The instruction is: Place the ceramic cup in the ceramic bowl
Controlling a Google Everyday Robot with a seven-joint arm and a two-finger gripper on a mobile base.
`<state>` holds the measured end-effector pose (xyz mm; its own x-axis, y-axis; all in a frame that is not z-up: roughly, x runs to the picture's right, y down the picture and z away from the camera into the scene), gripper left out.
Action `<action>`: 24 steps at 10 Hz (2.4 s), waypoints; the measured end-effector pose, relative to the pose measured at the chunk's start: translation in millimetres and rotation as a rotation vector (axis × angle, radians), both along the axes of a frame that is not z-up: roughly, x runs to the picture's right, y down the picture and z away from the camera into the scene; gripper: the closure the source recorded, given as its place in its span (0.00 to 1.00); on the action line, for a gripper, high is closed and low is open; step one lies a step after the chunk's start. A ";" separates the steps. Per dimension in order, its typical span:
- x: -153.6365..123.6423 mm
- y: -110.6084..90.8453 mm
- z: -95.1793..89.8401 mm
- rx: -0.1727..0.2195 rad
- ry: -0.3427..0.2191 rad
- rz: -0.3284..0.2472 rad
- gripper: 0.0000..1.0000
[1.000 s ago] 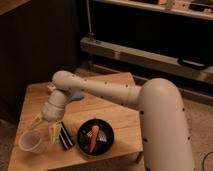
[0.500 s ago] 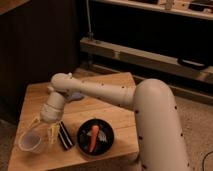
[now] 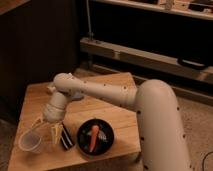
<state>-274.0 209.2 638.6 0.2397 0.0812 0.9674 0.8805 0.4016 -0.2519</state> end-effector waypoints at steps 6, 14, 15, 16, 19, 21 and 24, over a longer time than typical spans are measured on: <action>0.9 21.2 10.4 0.093 0.024 -0.058 0.20; -18.0 38.4 17.0 0.137 0.013 -0.121 0.20; -19.0 40.3 19.3 0.139 0.016 -0.127 0.20; -21.5 42.2 20.9 0.140 0.017 -0.132 0.22; -23.0 43.9 26.1 0.137 0.025 -0.139 0.48; -22.4 43.7 28.7 0.136 0.030 -0.142 0.71; -20.0 41.5 29.0 0.140 0.035 -0.145 0.83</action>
<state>-294.0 250.7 667.6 0.2726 -0.0911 0.9578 0.9234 0.3045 -0.2338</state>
